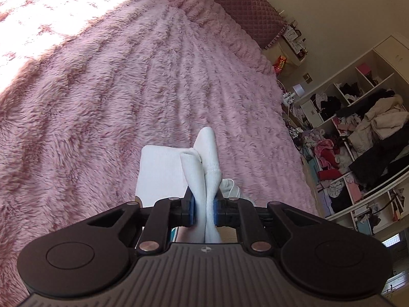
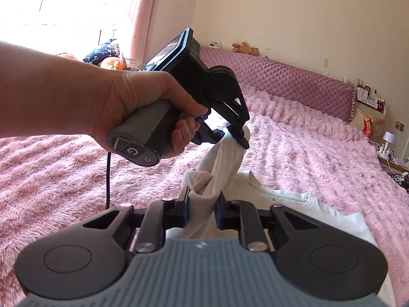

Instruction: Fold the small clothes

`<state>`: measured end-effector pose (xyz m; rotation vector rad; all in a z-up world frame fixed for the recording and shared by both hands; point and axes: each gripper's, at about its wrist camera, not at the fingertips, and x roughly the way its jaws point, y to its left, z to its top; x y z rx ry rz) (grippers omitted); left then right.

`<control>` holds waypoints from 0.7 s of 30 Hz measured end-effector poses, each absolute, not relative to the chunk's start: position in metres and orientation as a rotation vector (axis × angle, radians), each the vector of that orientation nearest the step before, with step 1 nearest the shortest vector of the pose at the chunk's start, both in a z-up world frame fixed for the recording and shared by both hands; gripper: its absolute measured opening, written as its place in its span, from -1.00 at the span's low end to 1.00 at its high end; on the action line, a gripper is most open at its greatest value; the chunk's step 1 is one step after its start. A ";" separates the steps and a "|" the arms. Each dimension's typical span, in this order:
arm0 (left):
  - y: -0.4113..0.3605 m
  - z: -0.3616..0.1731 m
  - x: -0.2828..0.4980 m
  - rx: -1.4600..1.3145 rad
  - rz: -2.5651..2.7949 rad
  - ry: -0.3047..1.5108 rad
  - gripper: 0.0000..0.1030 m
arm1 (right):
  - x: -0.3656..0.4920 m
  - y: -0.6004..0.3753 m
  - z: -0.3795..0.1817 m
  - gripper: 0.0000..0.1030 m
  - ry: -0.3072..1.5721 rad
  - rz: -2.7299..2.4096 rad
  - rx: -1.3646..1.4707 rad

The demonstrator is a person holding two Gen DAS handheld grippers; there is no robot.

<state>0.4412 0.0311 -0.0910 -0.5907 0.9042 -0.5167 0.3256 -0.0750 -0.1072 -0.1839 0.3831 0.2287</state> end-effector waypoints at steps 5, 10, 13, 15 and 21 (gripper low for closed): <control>-0.020 -0.086 0.442 -0.586 -0.552 0.901 -0.73 | 0.319 -0.120 -0.102 -0.76 0.365 0.146 -0.131; -0.065 -0.087 0.436 -0.577 -0.577 0.856 -0.73 | 0.307 -0.175 -0.097 -0.81 0.336 0.057 -0.088; -0.096 -0.088 0.430 -0.573 -0.619 0.833 -0.73 | 0.297 -0.208 -0.098 -0.82 0.318 0.010 -0.072; -0.118 -0.091 0.429 -0.574 -0.644 0.836 -0.73 | 0.291 -0.230 -0.102 -0.83 0.315 -0.030 -0.064; -0.180 -0.109 0.425 -0.531 -0.693 0.886 -0.73 | 0.278 -0.295 -0.122 -0.84 0.372 -0.125 0.021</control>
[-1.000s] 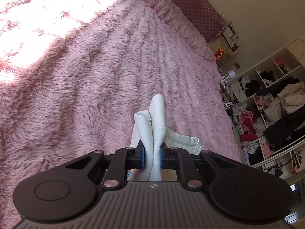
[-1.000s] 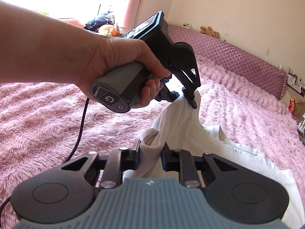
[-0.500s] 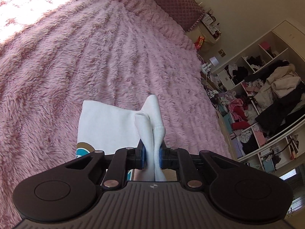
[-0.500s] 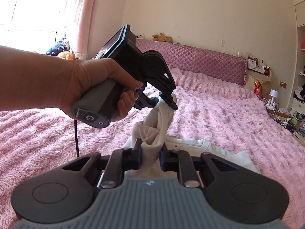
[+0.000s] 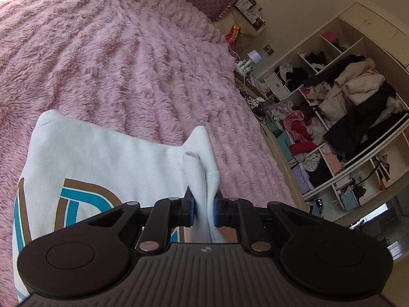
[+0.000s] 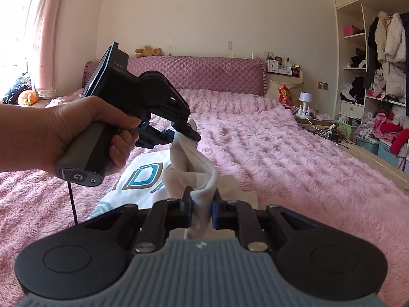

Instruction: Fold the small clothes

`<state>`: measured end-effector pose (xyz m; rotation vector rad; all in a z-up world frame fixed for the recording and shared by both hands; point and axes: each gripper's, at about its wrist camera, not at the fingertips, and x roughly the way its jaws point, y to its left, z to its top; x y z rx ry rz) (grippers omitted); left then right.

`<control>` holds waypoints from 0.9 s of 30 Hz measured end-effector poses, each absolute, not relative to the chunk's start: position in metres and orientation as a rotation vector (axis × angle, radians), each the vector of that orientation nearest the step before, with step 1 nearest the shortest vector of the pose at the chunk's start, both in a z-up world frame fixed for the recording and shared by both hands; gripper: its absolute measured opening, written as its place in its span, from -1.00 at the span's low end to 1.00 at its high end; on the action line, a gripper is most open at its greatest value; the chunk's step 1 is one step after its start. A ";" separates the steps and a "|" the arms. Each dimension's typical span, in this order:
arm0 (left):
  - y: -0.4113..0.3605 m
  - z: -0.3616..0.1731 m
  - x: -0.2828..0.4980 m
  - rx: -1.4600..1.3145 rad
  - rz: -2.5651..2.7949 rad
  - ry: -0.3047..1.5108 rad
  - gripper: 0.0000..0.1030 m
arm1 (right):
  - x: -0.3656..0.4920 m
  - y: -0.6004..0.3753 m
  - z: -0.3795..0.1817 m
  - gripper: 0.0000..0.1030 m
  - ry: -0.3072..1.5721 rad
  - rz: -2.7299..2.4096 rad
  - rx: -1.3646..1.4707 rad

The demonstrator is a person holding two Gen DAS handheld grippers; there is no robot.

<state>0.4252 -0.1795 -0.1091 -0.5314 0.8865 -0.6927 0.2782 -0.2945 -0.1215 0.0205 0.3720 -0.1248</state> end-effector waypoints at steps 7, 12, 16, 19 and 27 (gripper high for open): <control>-0.225 -0.133 0.416 -0.460 -0.711 0.948 -0.73 | 0.263 -0.336 -0.152 -0.85 0.440 -0.183 0.118; -0.249 -0.147 0.412 -0.354 -0.667 0.976 -0.56 | 0.264 -0.352 -0.181 -0.79 0.497 -0.218 0.158; -0.259 -0.146 0.406 -0.317 -0.640 0.978 -0.11 | 0.262 -0.365 -0.193 -0.48 0.547 -0.242 0.189; -0.255 -0.126 0.393 -0.268 -0.669 0.910 -0.02 | 0.251 -0.369 -0.191 -0.49 0.556 -0.250 0.173; -0.167 -0.079 0.316 -0.141 -0.659 0.802 0.41 | 0.234 -0.386 -0.162 -0.49 0.529 -0.224 0.209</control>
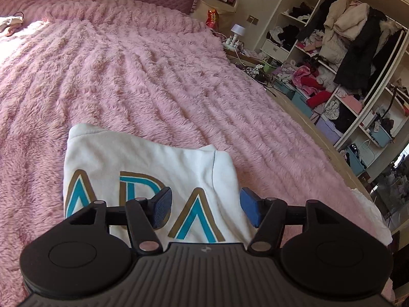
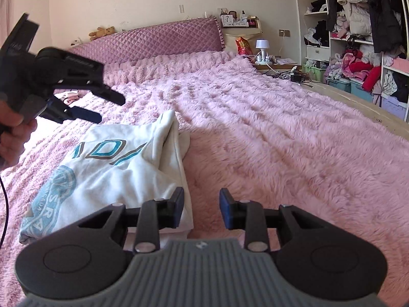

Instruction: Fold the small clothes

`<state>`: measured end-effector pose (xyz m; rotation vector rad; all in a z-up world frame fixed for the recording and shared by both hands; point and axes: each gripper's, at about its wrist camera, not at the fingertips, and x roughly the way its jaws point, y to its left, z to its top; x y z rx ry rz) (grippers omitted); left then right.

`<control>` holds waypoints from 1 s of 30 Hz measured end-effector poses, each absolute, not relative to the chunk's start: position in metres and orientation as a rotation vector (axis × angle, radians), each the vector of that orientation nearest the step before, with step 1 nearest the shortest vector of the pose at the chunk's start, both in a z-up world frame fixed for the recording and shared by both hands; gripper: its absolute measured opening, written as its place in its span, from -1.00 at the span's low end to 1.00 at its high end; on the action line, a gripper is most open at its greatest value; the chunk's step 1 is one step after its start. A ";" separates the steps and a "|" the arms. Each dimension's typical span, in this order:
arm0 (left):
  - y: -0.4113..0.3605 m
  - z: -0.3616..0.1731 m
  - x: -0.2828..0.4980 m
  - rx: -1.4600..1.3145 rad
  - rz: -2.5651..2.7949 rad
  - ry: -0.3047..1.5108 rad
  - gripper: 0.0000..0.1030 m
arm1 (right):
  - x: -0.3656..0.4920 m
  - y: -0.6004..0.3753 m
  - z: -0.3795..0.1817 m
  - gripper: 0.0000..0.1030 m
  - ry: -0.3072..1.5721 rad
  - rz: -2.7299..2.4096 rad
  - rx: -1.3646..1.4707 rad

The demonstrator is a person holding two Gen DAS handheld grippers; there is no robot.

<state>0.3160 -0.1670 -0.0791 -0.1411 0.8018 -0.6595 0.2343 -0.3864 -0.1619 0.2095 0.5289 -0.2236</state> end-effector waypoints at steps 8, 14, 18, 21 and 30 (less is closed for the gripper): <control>-0.072 -0.107 0.208 -0.021 -0.508 0.773 0.49 | 0.231 -0.405 -0.167 -0.42 0.574 -0.153 0.475; -0.066 -0.133 0.193 0.026 -0.498 0.814 0.48 | 0.235 -0.412 -0.185 -0.37 0.595 -0.169 0.682; -0.069 -0.145 0.197 0.015 -0.527 0.840 0.39 | 0.233 -0.406 -0.185 -0.37 0.599 -0.182 0.688; -0.071 -0.150 0.196 -0.005 -0.531 0.812 0.11 | 0.233 -0.403 -0.182 -0.37 0.595 -0.179 0.673; -0.088 -0.153 0.189 0.063 -0.546 0.803 -0.62 | 0.242 -0.399 -0.180 -0.73 0.592 -0.163 0.659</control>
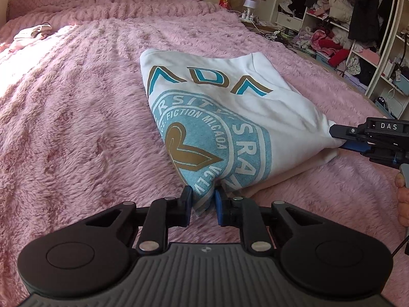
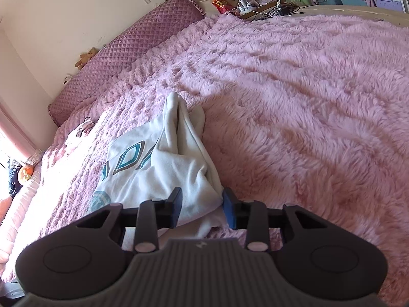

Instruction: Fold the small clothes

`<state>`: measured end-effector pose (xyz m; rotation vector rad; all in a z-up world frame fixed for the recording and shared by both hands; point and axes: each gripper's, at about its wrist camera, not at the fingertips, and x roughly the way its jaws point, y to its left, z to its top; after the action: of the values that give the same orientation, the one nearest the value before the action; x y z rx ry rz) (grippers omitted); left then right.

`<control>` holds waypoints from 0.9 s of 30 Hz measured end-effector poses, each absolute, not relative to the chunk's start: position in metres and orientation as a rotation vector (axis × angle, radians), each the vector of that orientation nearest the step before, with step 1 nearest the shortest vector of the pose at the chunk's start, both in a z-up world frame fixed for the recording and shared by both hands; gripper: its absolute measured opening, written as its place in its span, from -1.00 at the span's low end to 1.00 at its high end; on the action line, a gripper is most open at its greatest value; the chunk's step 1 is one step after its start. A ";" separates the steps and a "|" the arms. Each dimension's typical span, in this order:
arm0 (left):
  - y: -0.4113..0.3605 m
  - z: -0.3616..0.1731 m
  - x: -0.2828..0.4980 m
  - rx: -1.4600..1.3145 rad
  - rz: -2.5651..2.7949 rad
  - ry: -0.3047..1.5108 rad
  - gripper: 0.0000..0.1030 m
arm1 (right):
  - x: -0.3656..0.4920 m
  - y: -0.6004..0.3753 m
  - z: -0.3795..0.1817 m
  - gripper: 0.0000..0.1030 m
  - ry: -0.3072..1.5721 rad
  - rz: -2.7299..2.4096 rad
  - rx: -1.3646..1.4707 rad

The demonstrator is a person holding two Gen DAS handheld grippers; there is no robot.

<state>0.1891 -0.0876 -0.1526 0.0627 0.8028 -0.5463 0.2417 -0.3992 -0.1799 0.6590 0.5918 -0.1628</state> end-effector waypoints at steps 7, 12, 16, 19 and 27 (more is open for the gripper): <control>-0.091 -0.139 0.182 0.125 -0.442 0.742 -0.75 | 0.224 -0.396 -0.159 -0.95 0.522 -0.158 0.638; -0.089 -0.164 0.194 0.056 -0.412 0.867 -0.74 | 0.229 -0.396 -0.193 -0.95 0.643 -0.200 0.656; -0.076 -0.158 0.192 0.012 -0.434 0.879 -0.67 | 0.221 -0.400 -0.199 -0.57 0.628 -0.204 0.670; -0.070 -0.142 0.179 0.022 -0.438 0.839 -0.67 | 0.217 -0.412 -0.187 -0.42 0.579 -0.167 0.712; -0.063 -0.118 0.201 -0.163 -0.454 0.760 -0.67 | 0.312 -0.424 -0.135 -0.39 0.428 -0.067 0.473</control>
<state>0.2010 -0.0626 -0.1183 -0.1631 0.7598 -0.4537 0.3119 -0.4241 -0.1353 0.4734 0.4278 -0.0665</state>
